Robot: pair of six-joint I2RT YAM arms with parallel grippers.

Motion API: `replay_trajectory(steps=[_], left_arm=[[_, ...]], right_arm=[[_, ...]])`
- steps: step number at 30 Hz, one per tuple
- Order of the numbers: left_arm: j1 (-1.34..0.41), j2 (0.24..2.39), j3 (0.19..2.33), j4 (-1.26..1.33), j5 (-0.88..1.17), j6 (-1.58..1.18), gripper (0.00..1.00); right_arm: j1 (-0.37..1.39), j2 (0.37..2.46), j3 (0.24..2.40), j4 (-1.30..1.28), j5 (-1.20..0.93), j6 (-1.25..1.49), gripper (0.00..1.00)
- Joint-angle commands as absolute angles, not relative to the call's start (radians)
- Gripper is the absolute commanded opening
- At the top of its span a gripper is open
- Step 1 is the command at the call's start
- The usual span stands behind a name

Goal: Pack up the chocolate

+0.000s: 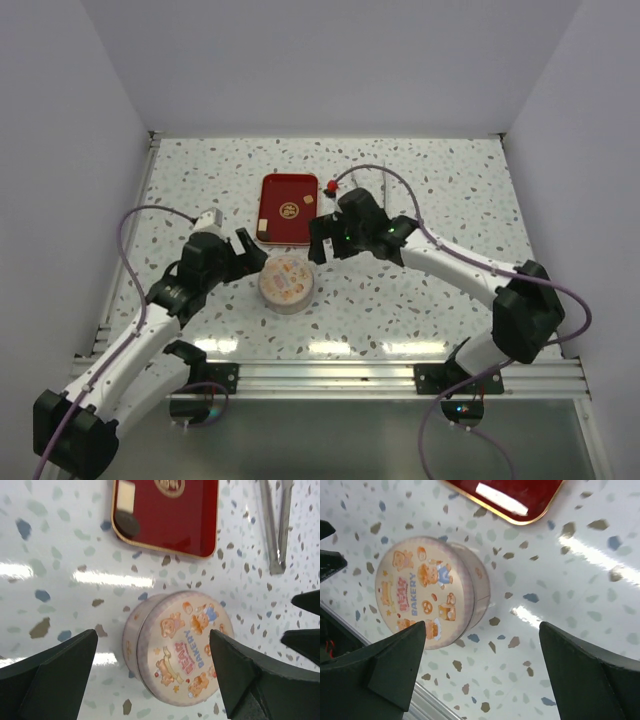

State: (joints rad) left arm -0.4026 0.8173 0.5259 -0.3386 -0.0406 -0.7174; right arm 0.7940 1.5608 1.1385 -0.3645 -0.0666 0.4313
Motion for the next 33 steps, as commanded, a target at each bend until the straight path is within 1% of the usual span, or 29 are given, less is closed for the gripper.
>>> replay_trajectory(steps=[1,2,5,7,8,11,14,19,25,33], left_arm=[[-0.405,0.766,0.621,-0.341,-0.225,-0.611,1.00],[-0.402,0.767,0.655,-0.334,-0.309,-0.589,1.00],[-0.362,0.813,0.716,-0.289,-0.412,-0.513,1.00],[-0.298,0.847,0.732,-0.246,-0.387,-0.473,1.00],[-0.199,0.882,0.741,-0.198,-0.291,-0.463,1.00],[-0.062,0.951,0.779,-0.151,-0.189,-0.445,1.00],[-0.037,0.979,0.820,-0.133,-0.193,-0.394,1.00],[-0.031,0.994,0.900,-0.201,-0.199,-0.354,1.00],[-0.031,0.942,0.894,-0.193,-0.212,-0.333,1.00],[-0.031,0.925,0.902,-0.190,-0.225,-0.305,1.00]], right_arm=[[0.701,1.448,1.138,-0.385,-0.025,0.379,0.99],[0.643,1.418,1.115,-0.376,-0.025,0.373,0.99],[0.534,1.376,1.086,-0.361,-0.015,0.336,0.99],[0.487,1.345,1.077,-0.353,-0.009,0.315,0.99],[0.448,1.335,1.072,-0.345,-0.008,0.308,0.99],[0.382,1.293,1.065,-0.331,0.006,0.288,0.99],[0.315,1.235,1.058,-0.322,0.026,0.278,0.99],[0.220,1.149,1.058,-0.327,0.046,0.258,0.99],[0.192,1.140,1.060,-0.331,0.018,0.255,0.99],[0.190,1.152,1.052,-0.321,0.003,0.264,0.99]])
